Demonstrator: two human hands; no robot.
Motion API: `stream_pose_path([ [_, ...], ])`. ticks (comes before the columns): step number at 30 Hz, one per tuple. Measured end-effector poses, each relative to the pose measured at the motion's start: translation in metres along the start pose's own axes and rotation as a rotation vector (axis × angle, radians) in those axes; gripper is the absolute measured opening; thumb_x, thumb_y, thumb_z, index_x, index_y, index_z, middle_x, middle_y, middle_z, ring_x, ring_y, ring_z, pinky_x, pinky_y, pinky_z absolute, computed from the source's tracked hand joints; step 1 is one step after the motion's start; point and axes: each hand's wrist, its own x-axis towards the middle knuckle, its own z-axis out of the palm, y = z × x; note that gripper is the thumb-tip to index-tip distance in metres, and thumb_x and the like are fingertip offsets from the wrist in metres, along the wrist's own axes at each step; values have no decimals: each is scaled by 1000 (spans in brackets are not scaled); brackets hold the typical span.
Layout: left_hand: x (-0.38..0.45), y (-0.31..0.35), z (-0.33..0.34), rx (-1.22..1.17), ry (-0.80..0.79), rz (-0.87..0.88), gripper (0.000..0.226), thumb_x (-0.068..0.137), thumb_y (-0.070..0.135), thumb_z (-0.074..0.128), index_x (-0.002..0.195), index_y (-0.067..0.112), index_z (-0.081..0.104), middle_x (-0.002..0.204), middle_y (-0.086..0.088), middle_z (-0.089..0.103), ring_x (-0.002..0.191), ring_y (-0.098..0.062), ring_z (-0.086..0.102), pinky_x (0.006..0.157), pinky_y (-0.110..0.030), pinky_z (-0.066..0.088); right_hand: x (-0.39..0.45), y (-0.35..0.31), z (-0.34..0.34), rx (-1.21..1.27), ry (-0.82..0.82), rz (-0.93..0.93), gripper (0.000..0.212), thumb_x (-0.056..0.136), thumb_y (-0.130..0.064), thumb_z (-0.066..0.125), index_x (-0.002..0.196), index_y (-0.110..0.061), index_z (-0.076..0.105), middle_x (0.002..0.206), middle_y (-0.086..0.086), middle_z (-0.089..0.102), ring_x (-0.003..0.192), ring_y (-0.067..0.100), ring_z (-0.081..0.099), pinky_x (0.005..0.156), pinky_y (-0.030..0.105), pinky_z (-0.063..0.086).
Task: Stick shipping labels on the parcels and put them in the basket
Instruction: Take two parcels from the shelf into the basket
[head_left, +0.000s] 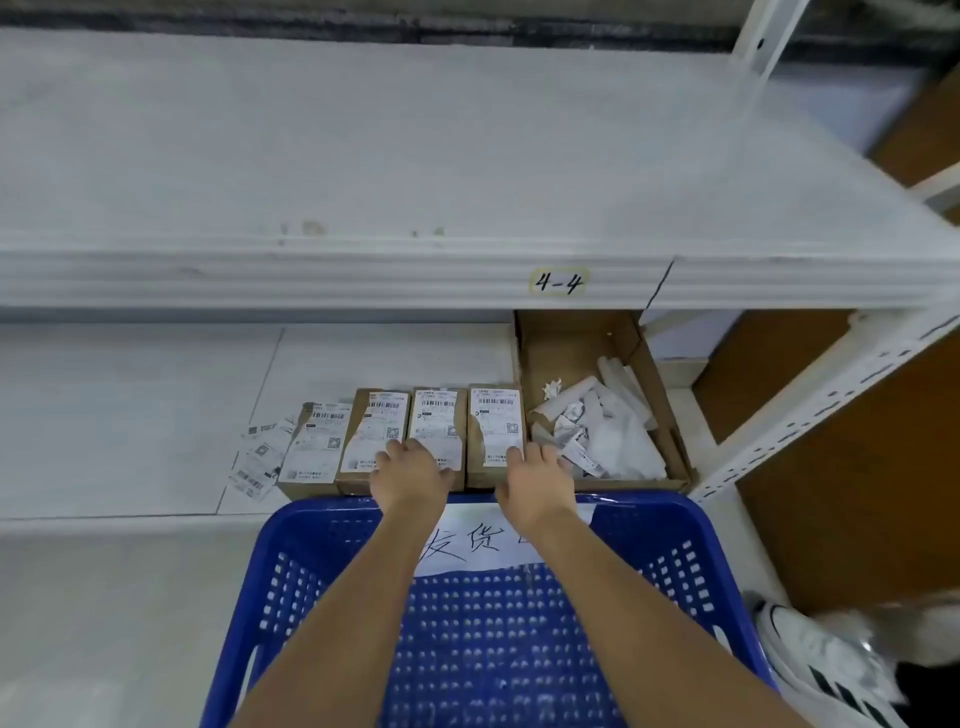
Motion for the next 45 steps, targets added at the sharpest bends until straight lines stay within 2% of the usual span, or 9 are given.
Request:
stream_pose_path([
  [2, 8, 4, 3, 109, 45, 6, 59, 96, 47, 48, 135, 4, 39, 136, -14, 41, 124, -27, 42, 95, -35, 43, 10, -1, 7, -69, 84, -57, 45, 99, -30, 40, 138, -9, 34, 138, 14, 38, 130, 30, 31, 107, 41, 30],
  [8, 39, 6, 21, 157, 179, 128, 48, 100, 40, 38, 130, 4, 42, 129, -13, 45, 118, -26, 46, 86, -33, 44, 43, -6, 21, -62, 201, -53, 42, 98, -35, 34, 131, -10, 41, 130, 14, 43, 120, 29, 39, 99, 41, 36],
  [16, 53, 5, 31, 263, 145, 119, 50, 100, 44, 39, 130, 5, 48, 131, -15, 44, 117, -26, 45, 79, -31, 38, 59, -11, 55, 6, 318, 28, 59, 92, -56, 40, 131, -12, 42, 133, 15, 41, 122, 33, 37, 97, 41, 34],
  [22, 44, 2, 36, 177, 124, 125, 59, 97, 54, 40, 130, 6, 48, 134, -16, 40, 121, -28, 41, 89, -32, 40, 59, -18, 48, 75, 216, 106, 72, 83, -70, 45, 128, -15, 40, 133, 17, 38, 121, 33, 39, 89, 39, 38],
  [27, 38, 6, 33, 176, 101, 77, 52, 97, 47, 47, 131, 7, 50, 133, -19, 41, 120, -29, 41, 93, -31, 40, 61, -18, 37, 297, 160, 254, 87, 79, -62, 61, 136, -6, 26, 128, 20, 46, 120, 33, 44, 86, 36, 43],
  [31, 36, 12, 32, 161, 77, 55, 46, 96, 33, 49, 135, 9, 44, 137, -21, 39, 124, -30, 39, 90, -29, 39, 57, -13, 24, 279, 177, 252, 88, 75, -57, 67, 132, -4, 27, 119, 9, 59, 114, 30, 53, 78, 33, 42],
  [34, 36, 13, 37, 128, 81, 50, 55, 91, 44, 56, 135, 15, 40, 134, -19, 42, 122, -29, 40, 87, -31, 39, 45, -11, 16, 323, 184, 248, 90, 75, -59, 67, 134, -5, 25, 125, 13, 53, 119, 30, 49, 78, 33, 40],
  [39, 32, 16, 47, 144, 95, 22, 56, 87, 36, 65, 132, 13, 39, 129, -19, 44, 116, -29, 45, 86, -31, 40, 28, -2, 16, 446, 208, 247, 95, 77, -53, 67, 142, -6, 17, 137, 19, 35, 123, 33, 43, 83, 34, 39],
  [45, 24, 8, 38, 30, 232, 90, 69, 83, 65, 57, 127, 12, 48, 127, -18, 46, 116, -30, 44, 94, -36, 38, 20, 7, 14, 440, 296, 255, 87, 74, -57, 67, 135, -9, 26, 133, 16, 37, 114, 31, 48, 77, 35, 42],
])
